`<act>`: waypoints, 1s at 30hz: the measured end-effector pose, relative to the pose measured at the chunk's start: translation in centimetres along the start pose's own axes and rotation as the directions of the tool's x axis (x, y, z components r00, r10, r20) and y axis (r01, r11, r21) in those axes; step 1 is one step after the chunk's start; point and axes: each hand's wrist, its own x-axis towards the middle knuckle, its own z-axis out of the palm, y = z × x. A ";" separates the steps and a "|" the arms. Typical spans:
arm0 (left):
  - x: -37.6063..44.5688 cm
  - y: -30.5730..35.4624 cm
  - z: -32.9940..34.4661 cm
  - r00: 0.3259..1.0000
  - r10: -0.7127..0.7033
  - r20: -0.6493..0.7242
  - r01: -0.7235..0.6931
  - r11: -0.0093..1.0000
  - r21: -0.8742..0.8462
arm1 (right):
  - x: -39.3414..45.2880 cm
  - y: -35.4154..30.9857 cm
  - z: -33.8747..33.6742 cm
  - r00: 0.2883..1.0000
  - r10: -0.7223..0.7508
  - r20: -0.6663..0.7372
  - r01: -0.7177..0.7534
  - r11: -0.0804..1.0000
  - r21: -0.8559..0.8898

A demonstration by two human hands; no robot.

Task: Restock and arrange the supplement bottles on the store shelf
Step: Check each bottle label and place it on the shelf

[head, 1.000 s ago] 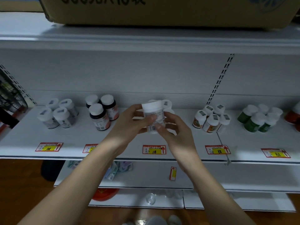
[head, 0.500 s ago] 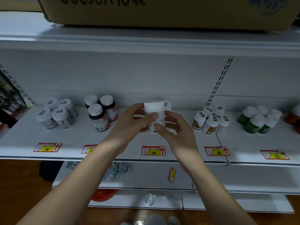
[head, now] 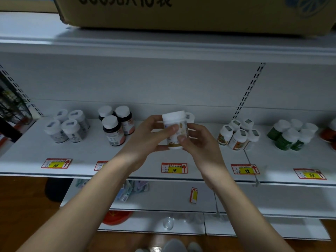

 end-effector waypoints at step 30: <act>-0.6 2.5 -1.9 0.898 0.391 0.202 -0.432 0.869 0.241 | 0.6 -2.1 -0.2 0.944 -0.288 0.160 0.301 0.951 -0.070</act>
